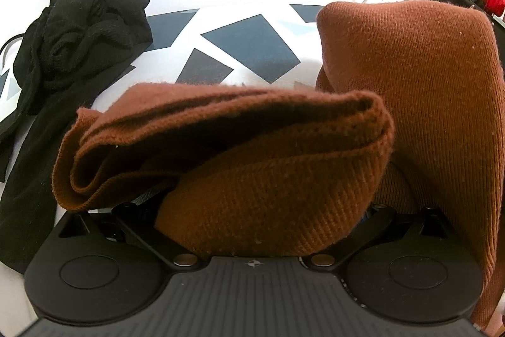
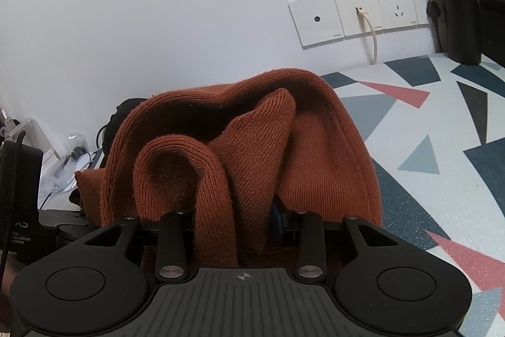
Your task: Fold clothes
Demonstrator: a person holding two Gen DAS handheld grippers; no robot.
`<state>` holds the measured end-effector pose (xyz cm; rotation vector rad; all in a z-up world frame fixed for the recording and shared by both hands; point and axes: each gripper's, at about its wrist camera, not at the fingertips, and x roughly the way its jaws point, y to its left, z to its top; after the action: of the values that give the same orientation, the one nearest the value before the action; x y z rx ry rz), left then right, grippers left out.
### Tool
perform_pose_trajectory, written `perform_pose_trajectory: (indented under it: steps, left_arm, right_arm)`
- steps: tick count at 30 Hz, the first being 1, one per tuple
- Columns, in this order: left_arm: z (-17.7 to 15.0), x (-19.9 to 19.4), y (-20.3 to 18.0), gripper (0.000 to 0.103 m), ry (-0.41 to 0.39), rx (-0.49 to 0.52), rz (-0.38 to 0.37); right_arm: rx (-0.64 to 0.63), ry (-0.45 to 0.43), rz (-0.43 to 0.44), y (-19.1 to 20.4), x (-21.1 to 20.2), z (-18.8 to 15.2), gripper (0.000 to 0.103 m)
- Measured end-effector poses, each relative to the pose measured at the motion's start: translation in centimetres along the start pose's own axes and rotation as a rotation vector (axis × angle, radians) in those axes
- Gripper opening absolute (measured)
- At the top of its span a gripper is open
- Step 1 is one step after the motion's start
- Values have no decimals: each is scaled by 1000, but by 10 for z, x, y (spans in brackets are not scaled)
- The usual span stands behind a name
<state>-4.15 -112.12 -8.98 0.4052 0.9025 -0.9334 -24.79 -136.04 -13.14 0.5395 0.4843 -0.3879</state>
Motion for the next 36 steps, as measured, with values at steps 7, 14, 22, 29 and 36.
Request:
perform_pose_trajectory:
  steps: [7, 14, 22, 29, 36]
  left_arm:
    - [-5, -1, 6, 103, -8, 1, -4]
    - [-5, -1, 5, 103, -20, 5, -11]
    - [-4, 0, 4, 103, -28, 10, -16]
    - [-3, 0, 4, 103, -24, 17, -23]
    - [-1, 1, 6, 103, -16, 28, -32]
  right_arm:
    - [5, 0, 5, -2, 1, 0, 35]
    - [8, 5, -6, 0, 0, 2, 36]
    - [9, -4, -92, 7, -11, 2, 66]
    - [26, -11, -166, 9, -26, 1, 66]
    - [42, -13, -237, 18, -41, -5, 68]
